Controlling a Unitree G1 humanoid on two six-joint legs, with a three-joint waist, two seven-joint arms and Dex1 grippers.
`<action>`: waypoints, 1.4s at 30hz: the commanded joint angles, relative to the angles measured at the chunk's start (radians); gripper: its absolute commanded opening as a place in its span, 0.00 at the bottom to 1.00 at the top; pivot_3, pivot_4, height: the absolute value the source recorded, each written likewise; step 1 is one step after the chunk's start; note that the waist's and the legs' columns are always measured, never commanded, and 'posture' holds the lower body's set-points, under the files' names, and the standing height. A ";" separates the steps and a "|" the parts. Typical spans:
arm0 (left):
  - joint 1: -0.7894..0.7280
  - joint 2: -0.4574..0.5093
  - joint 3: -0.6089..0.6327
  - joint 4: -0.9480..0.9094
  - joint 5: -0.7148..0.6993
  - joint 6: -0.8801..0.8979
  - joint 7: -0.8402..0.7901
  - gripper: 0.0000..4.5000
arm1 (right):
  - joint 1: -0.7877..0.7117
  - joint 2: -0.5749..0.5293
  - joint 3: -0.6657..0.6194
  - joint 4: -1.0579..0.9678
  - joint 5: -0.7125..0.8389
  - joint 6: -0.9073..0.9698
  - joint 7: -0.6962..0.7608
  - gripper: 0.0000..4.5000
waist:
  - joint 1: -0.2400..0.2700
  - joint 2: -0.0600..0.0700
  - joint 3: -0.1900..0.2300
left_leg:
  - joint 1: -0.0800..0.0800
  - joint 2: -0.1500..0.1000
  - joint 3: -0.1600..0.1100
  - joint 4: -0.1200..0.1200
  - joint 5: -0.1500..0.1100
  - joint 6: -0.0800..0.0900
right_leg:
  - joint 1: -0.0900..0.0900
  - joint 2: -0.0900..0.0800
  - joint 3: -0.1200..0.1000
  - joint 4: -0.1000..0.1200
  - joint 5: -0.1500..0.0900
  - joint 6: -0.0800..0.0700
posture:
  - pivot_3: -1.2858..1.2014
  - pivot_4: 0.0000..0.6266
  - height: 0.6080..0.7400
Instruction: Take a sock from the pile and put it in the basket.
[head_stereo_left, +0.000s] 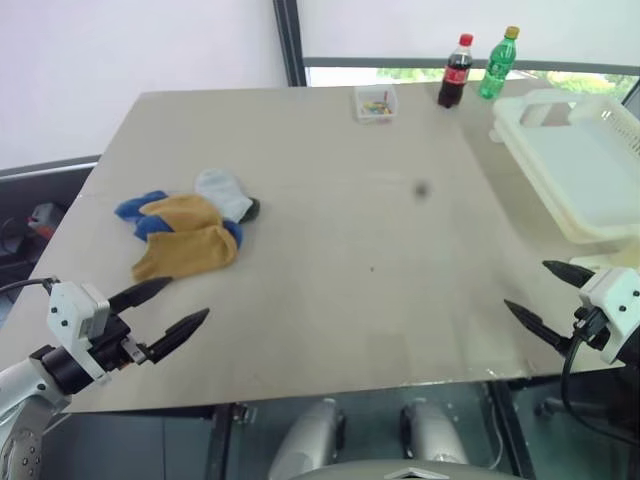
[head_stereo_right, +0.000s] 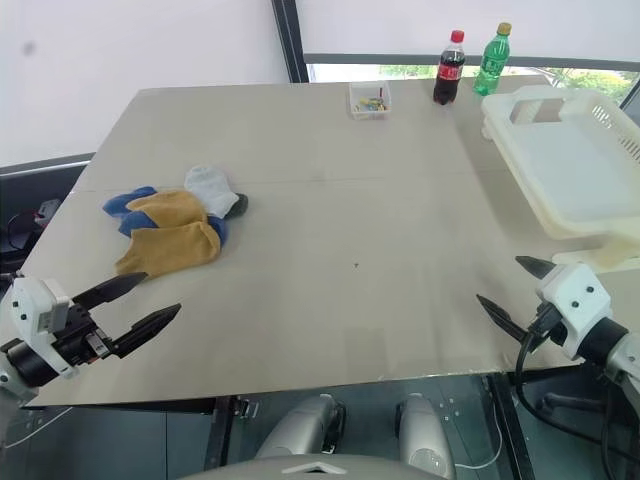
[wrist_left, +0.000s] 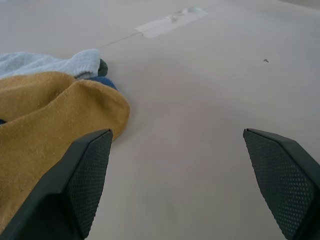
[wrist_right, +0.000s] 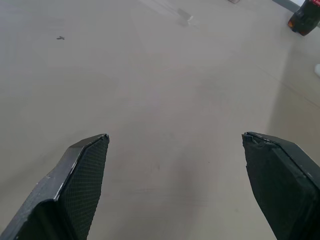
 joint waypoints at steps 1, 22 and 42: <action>-0.036 0.005 -0.015 -0.031 -0.008 0.011 0.027 1.00 | -0.027 -0.008 -0.017 -0.026 0.007 -0.014 -0.009 0.98 | 0.000 0.000 0.000 | 0.000 0.000 0.000 0.000 0.000 0.000 | 0.000 0.000 0.000 0.000 0.000 0.000 | 0.52 0.24 1.00; -0.241 -0.158 -0.202 -0.124 0.149 0.211 0.537 1.00 | -0.498 0.034 0.309 0.233 0.082 -0.234 0.264 0.98 | -0.010 -0.001 0.001 | 0.000 0.000 -0.001 -0.001 0.000 -0.001 | 0.000 0.003 -0.001 -0.001 0.000 0.000 | 0.52 0.24 1.00; -0.283 -0.288 -0.366 -0.229 0.349 0.289 0.800 1.00 | -0.807 0.130 0.518 0.441 0.011 -0.350 0.362 0.98 | 0.000 -0.002 0.001 | -0.005 -0.002 -0.003 -0.001 0.003 -0.005 | -0.005 0.003 -0.002 -0.001 0.000 0.000 | 0.52 0.24 1.00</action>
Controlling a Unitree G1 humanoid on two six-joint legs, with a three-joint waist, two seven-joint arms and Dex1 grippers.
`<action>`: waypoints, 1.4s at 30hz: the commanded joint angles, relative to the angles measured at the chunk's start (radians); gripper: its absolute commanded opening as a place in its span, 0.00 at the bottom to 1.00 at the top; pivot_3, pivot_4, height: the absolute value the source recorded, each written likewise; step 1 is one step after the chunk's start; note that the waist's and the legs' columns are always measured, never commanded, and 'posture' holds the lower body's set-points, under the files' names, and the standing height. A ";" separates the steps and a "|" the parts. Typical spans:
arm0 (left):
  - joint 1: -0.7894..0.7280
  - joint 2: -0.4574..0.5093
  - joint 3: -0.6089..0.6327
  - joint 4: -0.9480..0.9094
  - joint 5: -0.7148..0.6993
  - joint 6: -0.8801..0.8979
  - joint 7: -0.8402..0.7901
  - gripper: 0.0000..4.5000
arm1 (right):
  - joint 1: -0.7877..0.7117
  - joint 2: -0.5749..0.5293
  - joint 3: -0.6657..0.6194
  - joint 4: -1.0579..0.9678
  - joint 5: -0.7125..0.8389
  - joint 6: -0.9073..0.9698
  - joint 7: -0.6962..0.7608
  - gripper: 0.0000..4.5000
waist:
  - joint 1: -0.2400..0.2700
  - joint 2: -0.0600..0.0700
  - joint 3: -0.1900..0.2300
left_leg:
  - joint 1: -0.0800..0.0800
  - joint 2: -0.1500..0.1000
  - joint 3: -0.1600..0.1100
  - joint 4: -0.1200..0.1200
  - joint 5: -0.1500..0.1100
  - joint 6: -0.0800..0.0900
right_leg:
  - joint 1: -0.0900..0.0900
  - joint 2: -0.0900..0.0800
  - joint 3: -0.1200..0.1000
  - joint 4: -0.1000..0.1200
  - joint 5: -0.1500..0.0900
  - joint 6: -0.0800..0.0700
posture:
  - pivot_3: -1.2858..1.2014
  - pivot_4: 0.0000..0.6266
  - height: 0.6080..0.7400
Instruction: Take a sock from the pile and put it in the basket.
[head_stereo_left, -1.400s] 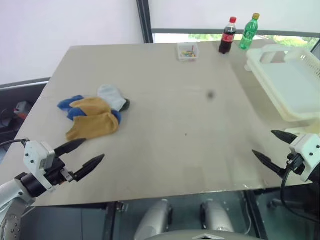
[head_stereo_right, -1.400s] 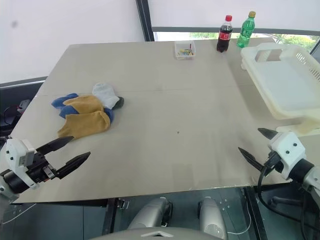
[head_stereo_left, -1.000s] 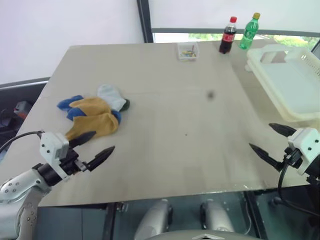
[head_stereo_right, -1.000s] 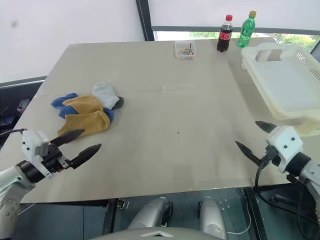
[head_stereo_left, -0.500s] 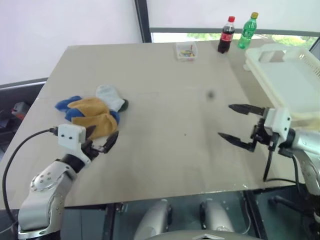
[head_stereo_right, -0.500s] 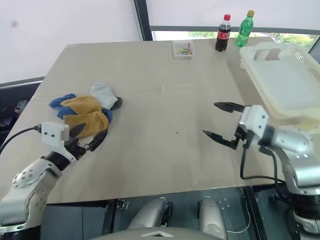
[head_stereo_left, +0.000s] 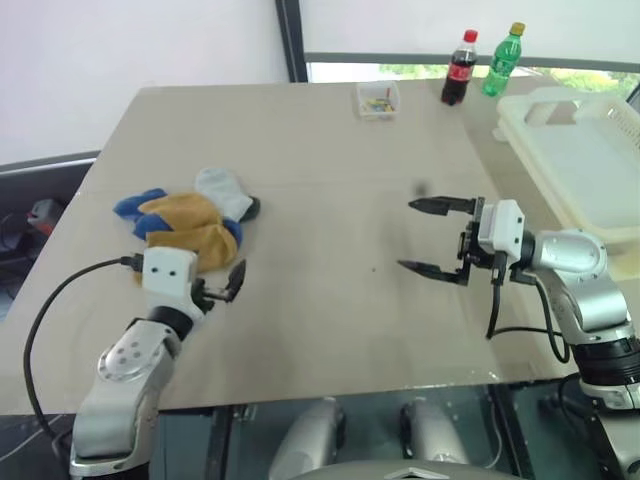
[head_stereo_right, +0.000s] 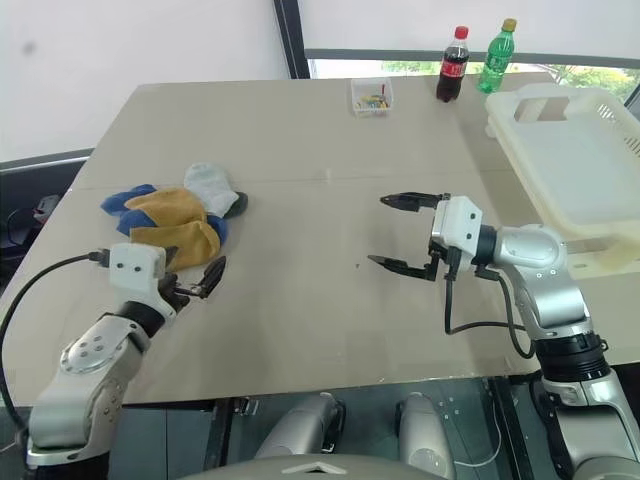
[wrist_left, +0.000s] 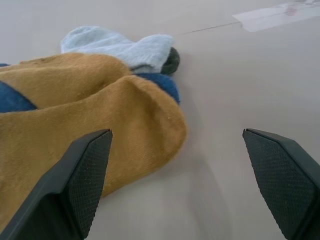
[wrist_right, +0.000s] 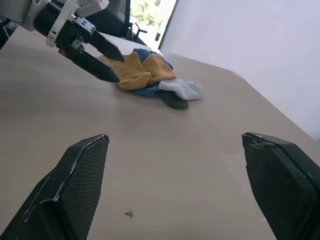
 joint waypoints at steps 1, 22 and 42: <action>-0.019 -0.025 -0.019 -0.031 0.038 0.001 0.044 1.00 | -0.025 -0.006 -0.009 -0.027 0.014 -0.002 0.004 0.98 | 0.000 0.000 0.000 | 0.000 0.000 0.000 0.000 0.000 0.000 | 0.000 0.000 0.000 0.000 0.000 0.000 | 0.52 0.24 1.00; -0.138 -0.132 -0.112 0.046 0.152 0.042 0.133 1.00 | 0.040 -0.109 -0.103 -0.153 0.221 0.196 0.051 0.98 | 0.003 0.000 0.000 | -0.001 0.000 0.000 0.000 0.000 0.000 | 0.000 0.000 0.000 0.000 0.000 0.000 | 0.52 0.24 1.00; -0.206 -0.160 -0.120 0.122 0.192 0.043 0.150 0.41 | 0.248 -0.216 -0.275 -0.273 0.293 0.226 0.062 1.00 | 0.002 -0.001 0.000 | -0.004 -0.001 -0.002 0.002 0.000 0.000 | -0.001 -0.001 -0.002 0.000 0.000 0.000 | 0.52 0.24 1.00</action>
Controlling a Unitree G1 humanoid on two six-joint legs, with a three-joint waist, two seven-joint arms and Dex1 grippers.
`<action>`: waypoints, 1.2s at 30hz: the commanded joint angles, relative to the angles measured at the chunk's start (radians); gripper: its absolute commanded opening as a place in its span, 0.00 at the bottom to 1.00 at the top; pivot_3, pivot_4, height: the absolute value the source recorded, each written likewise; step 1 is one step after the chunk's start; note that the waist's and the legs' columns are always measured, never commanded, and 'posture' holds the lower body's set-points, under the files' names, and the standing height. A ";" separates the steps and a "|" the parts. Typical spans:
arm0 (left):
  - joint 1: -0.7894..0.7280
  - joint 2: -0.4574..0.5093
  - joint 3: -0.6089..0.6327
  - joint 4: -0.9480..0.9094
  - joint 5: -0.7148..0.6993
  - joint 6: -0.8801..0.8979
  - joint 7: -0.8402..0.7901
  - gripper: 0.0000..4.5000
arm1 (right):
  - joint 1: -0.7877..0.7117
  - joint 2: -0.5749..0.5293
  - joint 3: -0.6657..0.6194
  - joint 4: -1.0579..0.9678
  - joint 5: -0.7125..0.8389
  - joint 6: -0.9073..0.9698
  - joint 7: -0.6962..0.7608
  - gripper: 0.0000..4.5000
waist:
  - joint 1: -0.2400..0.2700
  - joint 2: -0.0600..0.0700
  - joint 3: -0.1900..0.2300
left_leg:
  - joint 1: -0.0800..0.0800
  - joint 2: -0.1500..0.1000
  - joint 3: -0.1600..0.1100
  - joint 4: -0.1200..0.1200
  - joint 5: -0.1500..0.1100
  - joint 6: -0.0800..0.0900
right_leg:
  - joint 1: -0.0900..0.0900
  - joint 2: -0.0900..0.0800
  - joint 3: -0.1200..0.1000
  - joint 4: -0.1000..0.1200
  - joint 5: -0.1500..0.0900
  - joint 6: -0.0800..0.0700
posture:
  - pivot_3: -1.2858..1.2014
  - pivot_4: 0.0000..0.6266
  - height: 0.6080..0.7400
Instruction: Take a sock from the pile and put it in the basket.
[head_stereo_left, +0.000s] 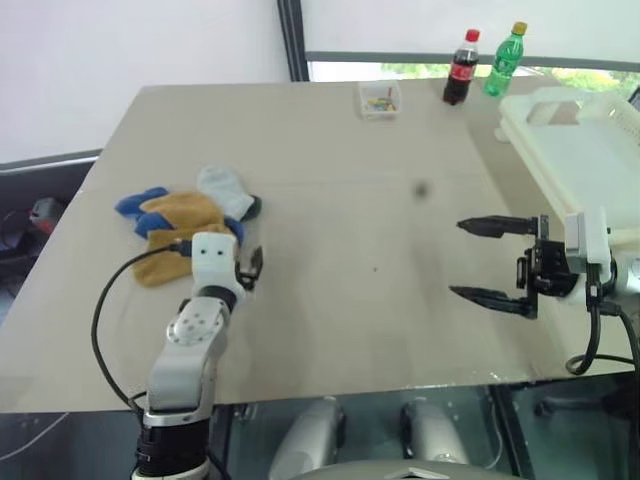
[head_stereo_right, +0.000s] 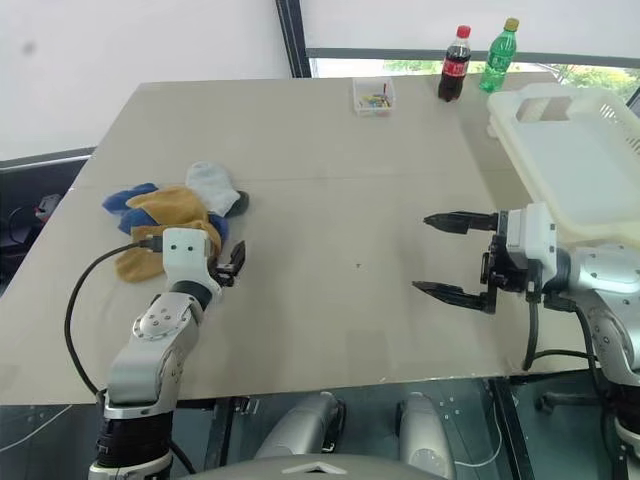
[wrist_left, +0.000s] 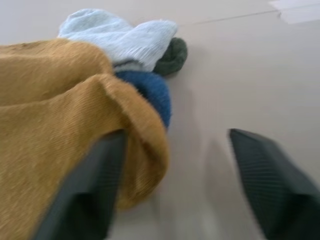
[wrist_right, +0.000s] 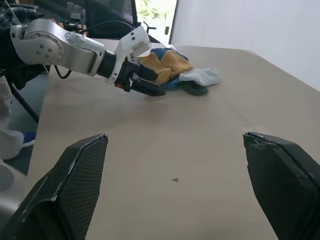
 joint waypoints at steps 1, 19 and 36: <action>-0.009 -0.001 -0.001 -0.014 0.012 -0.018 0.001 0.35 | 0.003 0.001 -0.028 -0.018 -0.001 -0.035 0.004 1.00 | 0.000 0.000 0.000 | 0.000 0.000 0.000 0.000 0.000 0.000 | 0.000 0.000 0.000 0.000 0.000 0.000 | 0.52 0.24 1.00; 0.096 0.115 0.065 -0.268 -0.303 0.302 -0.251 0.01 | 0.025 -0.002 -0.030 -0.004 -0.040 -0.072 -0.001 1.00 | 0.001 0.000 0.000 | 0.000 0.000 0.000 0.000 0.000 0.000 | 0.000 0.000 0.000 0.000 0.000 0.000 | 0.52 0.24 1.00; -0.462 -0.108 -0.230 0.133 -0.563 0.741 -0.342 0.01 | 0.187 -0.050 -0.158 -0.132 -0.025 -0.007 -0.080 1.00 | -0.004 -0.001 0.001 | 0.000 -0.001 0.000 0.002 0.000 0.000 | 0.000 0.001 0.000 0.003 0.000 0.000 | 0.52 0.24 1.00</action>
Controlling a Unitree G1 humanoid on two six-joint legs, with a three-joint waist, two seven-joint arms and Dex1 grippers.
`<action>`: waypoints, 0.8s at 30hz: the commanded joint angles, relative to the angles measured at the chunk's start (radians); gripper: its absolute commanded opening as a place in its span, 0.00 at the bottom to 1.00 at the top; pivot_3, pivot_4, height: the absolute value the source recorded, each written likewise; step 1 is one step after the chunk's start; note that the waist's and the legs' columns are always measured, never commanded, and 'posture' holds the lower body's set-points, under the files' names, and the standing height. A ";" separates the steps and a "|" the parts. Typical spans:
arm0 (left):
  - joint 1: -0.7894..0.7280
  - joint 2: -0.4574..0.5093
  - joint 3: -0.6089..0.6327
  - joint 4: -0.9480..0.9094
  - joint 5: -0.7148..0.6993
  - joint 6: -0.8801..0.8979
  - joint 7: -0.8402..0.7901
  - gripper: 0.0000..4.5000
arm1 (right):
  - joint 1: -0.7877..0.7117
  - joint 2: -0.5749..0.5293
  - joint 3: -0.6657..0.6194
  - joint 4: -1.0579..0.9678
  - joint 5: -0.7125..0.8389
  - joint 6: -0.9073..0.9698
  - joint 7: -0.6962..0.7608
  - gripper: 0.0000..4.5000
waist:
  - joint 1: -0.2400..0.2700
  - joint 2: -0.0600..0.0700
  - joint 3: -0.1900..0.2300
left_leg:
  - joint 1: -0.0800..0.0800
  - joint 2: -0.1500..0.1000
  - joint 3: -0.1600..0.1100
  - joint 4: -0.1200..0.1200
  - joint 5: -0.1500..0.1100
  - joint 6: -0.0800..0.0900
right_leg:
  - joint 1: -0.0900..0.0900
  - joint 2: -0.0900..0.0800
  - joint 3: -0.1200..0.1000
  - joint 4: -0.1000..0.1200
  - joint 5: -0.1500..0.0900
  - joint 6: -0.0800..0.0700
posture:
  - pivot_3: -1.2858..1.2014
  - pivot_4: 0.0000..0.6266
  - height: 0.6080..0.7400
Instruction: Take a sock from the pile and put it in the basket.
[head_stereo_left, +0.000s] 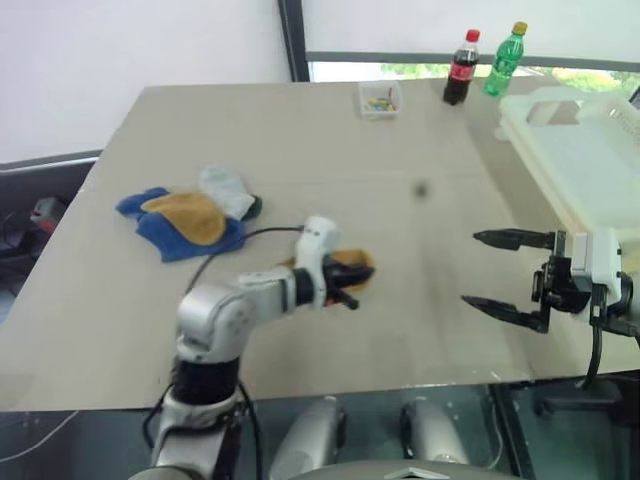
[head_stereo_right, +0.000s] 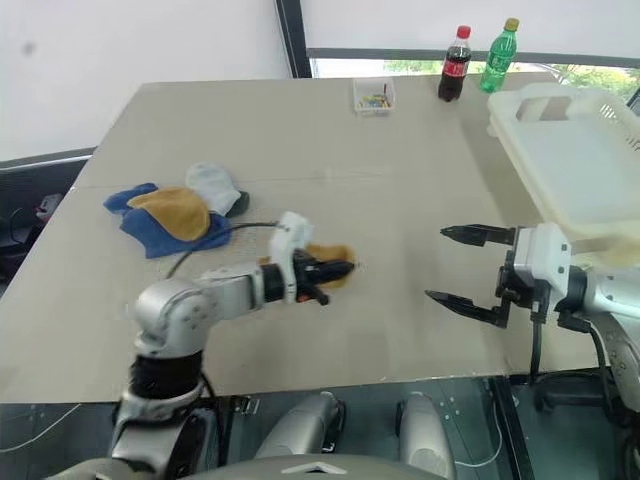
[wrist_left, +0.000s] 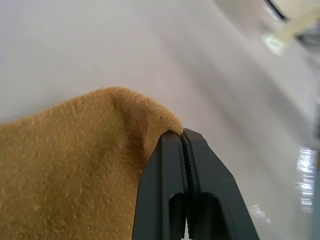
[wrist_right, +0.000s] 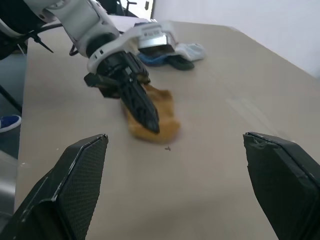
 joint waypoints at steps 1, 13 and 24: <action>-0.081 -0.072 -0.039 0.098 -0.004 0.009 -0.003 0.01 | 0.025 -0.018 -0.066 -0.052 0.019 0.012 -0.026 1.00 | 0.004 0.000 0.000 | 0.000 0.000 0.000 0.000 0.000 0.000 | 0.000 0.000 0.000 0.000 0.000 0.000 | 0.52 0.24 1.00; -0.110 -0.080 -0.051 0.120 0.031 -0.191 -0.095 0.50 | 0.113 -0.006 -0.072 -0.118 -0.050 0.123 -0.210 1.00 | -0.001 0.000 0.000 | 0.000 0.001 0.001 0.000 0.000 0.000 | -0.001 0.000 0.002 0.001 0.000 0.000 | 0.52 0.24 1.00; 0.178 0.232 0.065 -0.017 0.124 -0.479 -0.219 0.67 | -0.065 0.170 0.193 -0.051 -0.240 0.298 -0.530 1.00 | 0.006 0.000 0.000 | 0.000 0.000 0.001 0.000 0.001 -0.001 | -0.001 -0.001 0.001 0.001 0.000 0.000 | 0.52 0.24 1.00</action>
